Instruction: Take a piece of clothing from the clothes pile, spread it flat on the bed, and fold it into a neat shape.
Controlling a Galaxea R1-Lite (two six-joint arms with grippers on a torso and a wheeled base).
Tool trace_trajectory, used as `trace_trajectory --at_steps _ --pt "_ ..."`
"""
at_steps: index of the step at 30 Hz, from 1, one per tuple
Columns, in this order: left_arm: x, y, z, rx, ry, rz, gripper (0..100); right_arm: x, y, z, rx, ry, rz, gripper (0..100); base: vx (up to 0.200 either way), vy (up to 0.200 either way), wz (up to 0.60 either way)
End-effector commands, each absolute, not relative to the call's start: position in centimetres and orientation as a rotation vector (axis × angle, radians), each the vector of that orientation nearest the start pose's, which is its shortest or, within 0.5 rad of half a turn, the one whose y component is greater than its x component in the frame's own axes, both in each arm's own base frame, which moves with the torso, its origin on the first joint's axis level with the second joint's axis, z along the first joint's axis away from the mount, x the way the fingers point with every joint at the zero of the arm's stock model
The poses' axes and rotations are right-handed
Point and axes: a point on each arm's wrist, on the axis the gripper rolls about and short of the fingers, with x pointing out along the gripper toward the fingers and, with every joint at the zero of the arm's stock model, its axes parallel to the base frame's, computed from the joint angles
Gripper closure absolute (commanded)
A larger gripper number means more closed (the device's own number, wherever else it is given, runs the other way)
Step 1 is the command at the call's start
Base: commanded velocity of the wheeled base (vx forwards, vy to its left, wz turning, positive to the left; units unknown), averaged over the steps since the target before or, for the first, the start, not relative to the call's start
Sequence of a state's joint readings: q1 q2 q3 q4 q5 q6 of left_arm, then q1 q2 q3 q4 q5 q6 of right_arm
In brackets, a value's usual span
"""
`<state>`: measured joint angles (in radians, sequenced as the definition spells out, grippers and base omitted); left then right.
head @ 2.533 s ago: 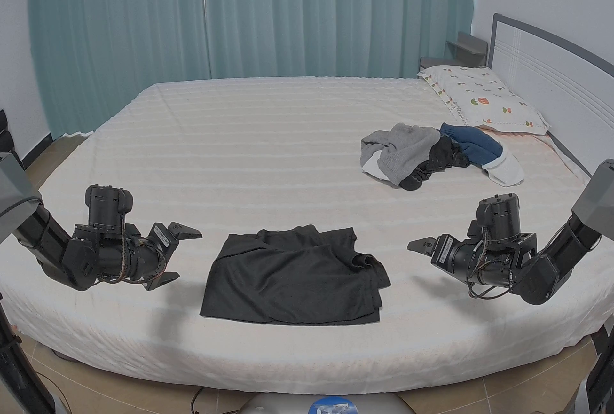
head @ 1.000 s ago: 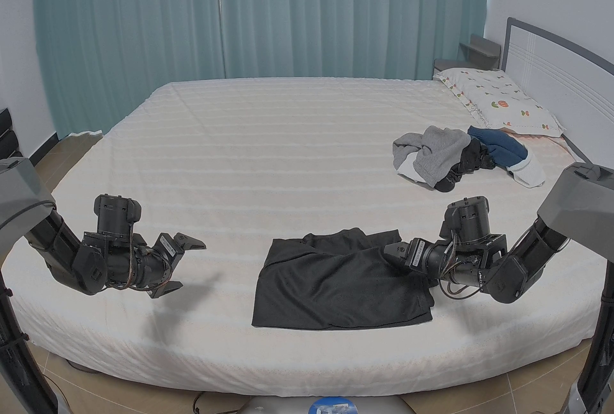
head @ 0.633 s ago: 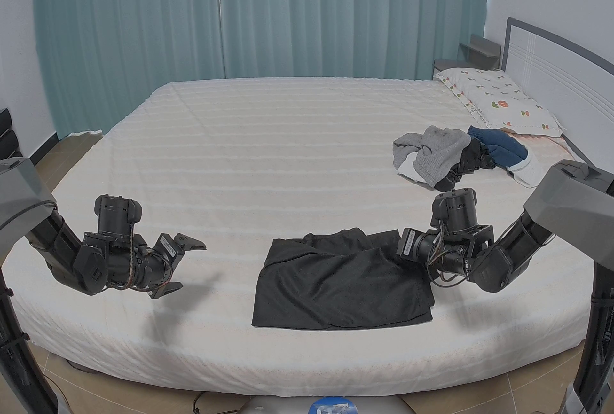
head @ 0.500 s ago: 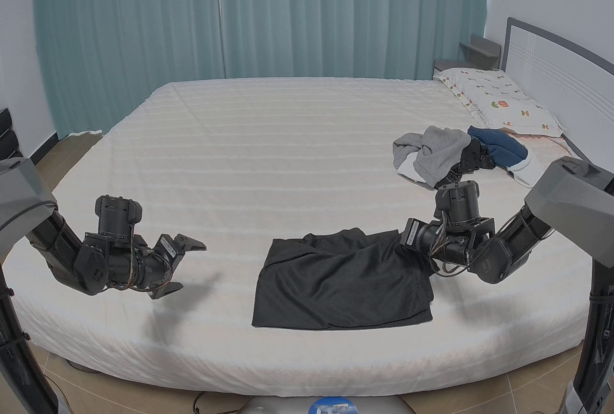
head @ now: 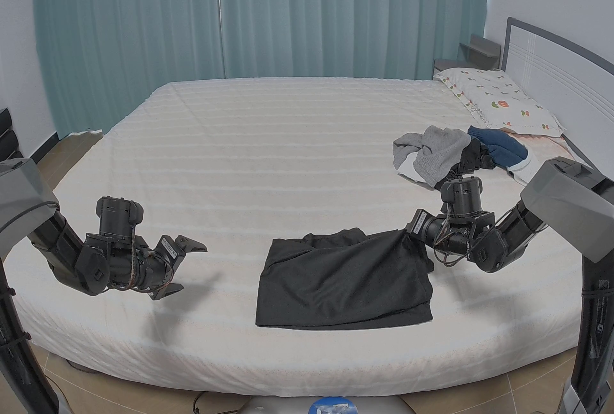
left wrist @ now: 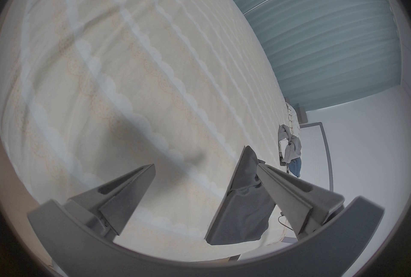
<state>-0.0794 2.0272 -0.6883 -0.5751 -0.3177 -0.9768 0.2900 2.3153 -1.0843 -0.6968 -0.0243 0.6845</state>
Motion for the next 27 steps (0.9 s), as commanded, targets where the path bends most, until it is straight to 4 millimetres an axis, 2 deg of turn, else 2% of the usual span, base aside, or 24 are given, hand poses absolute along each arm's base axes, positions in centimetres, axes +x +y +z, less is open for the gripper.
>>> trace_trajectory --at_steps 1,7,8,10,13,15,17,19,27 --pt "31.7 -3.2 4.5 -1.006 0.895 0.028 0 39.8 11.1 3.5 0.593 0.594 0.070 0 0.000 0.000 0.00" --pt "31.6 -3.2 4.5 -1.007 0.898 0.031 0 37.0 9.0 5.3 0.623 0.644 0.135 0 0.000 0.000 0.00" --pt "31.6 -3.2 4.5 -1.008 0.899 0.029 0 35.6 8.5 5.1 0.626 0.688 0.156 0 0.000 0.000 0.00" --pt "31.6 -3.3 4.4 -1.006 0.902 0.029 0 34.2 8.0 4.6 0.629 0.740 0.182 0 0.000 0.000 0.00" --pt "31.5 -3.3 4.4 -1.007 0.904 0.031 0 32.7 7.5 3.9 0.629 0.790 0.217 0 0.000 0.000 0.00" --pt "31.5 -3.3 4.4 -1.007 0.907 0.028 0 31.5 7.0 2.7 0.608 0.834 0.278 0 0.000 0.000 0.00" --pt "31.5 -3.3 4.3 -1.007 0.908 0.029 0 31.2 6.8 2.4 0.600 0.842 0.299 0 0.000 0.000 0.00" --pt "31.6 -3.3 4.2 -1.004 0.909 0.028 0 30.9 6.5 1.0 0.581 0.869 0.311 0 0.000 0.000 0.00" --pt "31.8 -3.3 3.8 -1.005 0.917 0.035 0 31.2 7.3 0.3 0.576 0.882 0.330 0 0.000 0.000 0.00"
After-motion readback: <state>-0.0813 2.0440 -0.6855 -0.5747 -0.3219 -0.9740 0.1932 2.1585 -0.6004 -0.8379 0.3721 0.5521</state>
